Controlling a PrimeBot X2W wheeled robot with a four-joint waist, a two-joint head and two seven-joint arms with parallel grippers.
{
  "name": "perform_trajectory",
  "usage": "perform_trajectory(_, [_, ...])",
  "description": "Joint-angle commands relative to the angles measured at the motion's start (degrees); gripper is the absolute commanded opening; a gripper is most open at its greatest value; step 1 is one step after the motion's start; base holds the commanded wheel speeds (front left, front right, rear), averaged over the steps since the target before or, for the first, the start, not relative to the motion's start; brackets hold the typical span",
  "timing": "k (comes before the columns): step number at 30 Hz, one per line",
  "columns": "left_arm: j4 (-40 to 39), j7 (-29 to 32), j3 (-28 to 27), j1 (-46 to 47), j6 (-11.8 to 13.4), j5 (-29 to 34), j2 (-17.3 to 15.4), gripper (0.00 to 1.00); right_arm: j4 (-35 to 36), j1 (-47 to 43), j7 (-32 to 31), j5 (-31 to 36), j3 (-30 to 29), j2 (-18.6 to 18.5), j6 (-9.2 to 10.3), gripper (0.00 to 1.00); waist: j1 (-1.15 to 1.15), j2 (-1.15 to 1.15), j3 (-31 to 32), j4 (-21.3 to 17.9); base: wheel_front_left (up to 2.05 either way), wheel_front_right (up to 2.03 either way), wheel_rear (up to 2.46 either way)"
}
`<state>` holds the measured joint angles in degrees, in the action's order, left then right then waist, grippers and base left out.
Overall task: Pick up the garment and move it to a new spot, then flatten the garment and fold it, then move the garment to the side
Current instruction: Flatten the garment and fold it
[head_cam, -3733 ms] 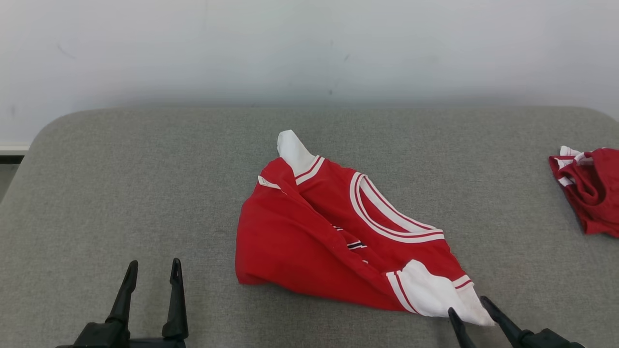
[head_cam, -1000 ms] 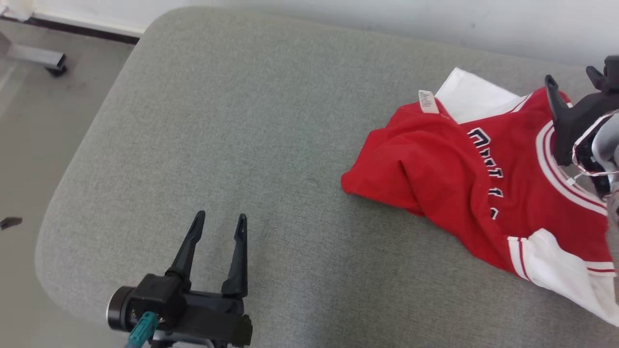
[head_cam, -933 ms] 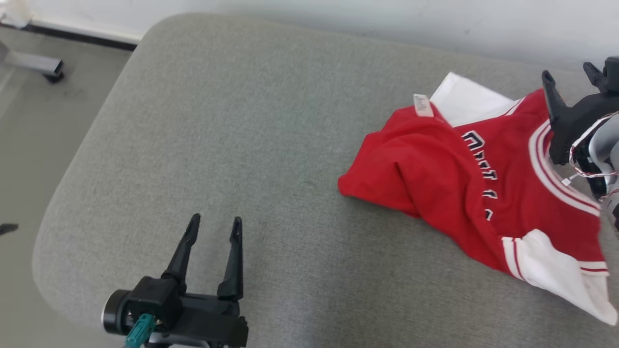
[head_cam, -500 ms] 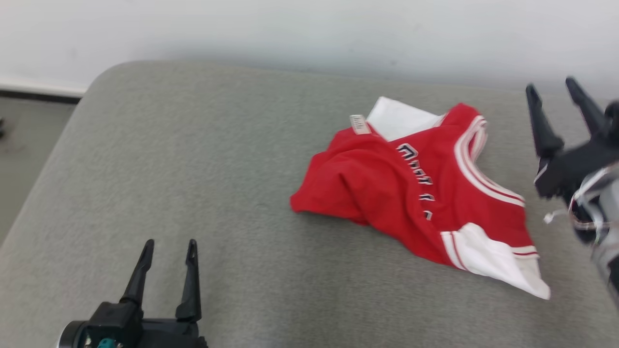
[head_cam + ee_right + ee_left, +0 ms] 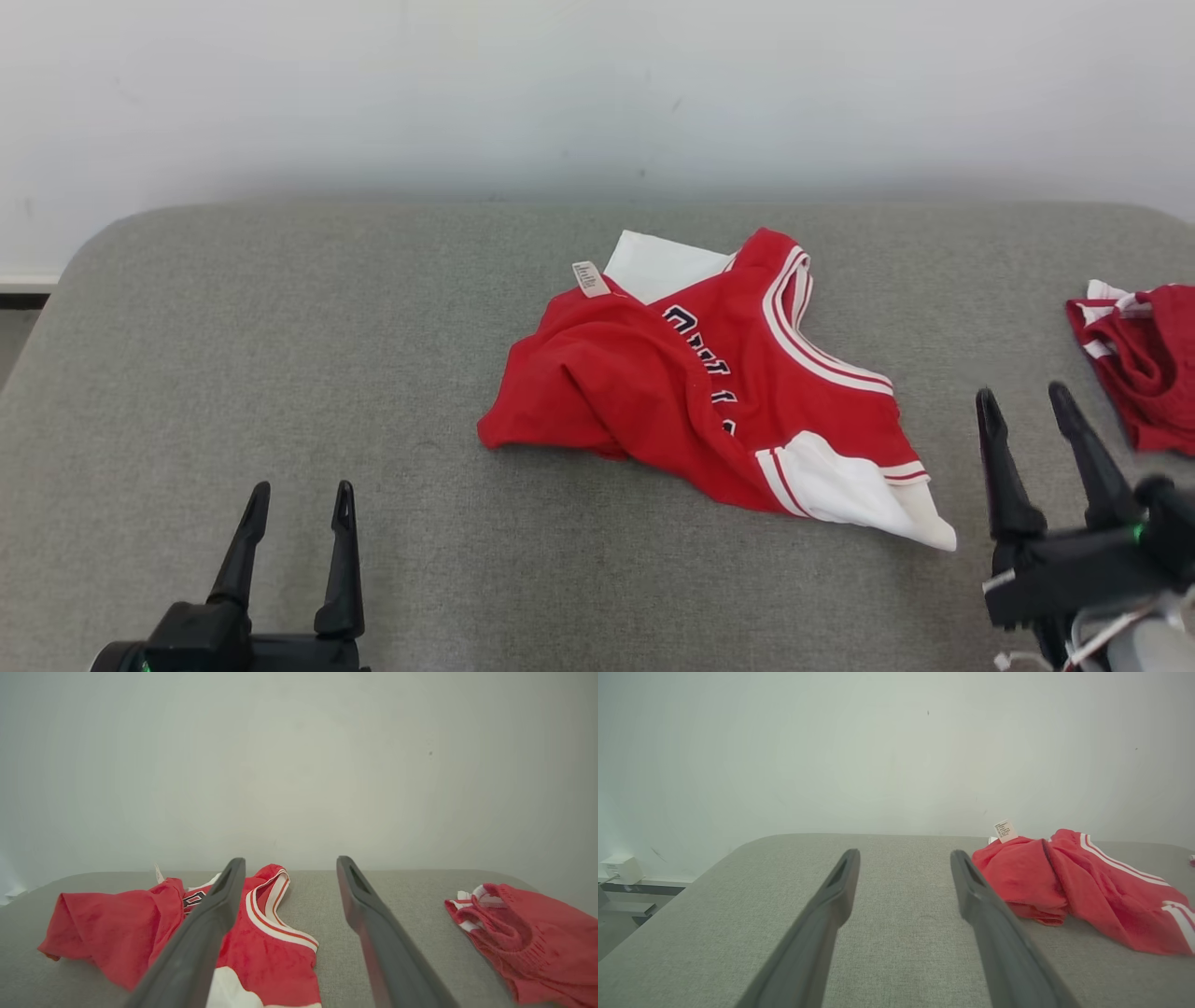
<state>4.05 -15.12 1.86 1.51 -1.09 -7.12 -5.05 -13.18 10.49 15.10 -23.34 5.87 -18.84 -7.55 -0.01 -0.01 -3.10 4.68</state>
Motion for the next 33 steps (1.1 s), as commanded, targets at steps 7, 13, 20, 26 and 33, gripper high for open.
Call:
perform_trajectory(7, [0.28,-0.01,-0.83,-2.09,-0.27,0.53,-0.12,1.00,8.48,-10.42,0.06,3.66,-5.42,6.05,0.15,1.00,0.01,0.01,0.71,-1.19,0.00,0.00,0.00])
perform_trajectory(13, [0.36,-0.01,-1.49,-3.61,0.22,0.85,-0.07,1.00,13.48,-15.85,0.06,5.75,-7.91,9.91,0.15,1.00,0.01,0.01,1.70,-1.60,0.00,0.00,0.00])
perform_trajectory(20, [0.86,-0.01,-2.16,-4.28,0.13,0.52,-0.18,1.00,14.91,-18.24,-0.02,6.99,-8.19,11.60,0.15,1.00,0.01,0.01,2.12,-2.11,0.00,0.00,0.00])
perform_trajectory(26, [1.75,-0.01,-2.24,-2.64,-0.52,0.45,-0.77,1.00,15.07,-17.74,-0.35,7.41,-7.92,12.04,0.15,1.00,0.01,0.01,1.70,-2.56,0.00,0.00,0.00])
perform_trajectory(33, [3.36,1.00,-2.10,7.95,-3.00,-0.02,-4.54,1.00,14.09,-14.77,-0.25,6.73,-7.13,11.92,0.15,1.00,0.01,0.01,-1.06,-4.99,0.00,0.00,0.00])
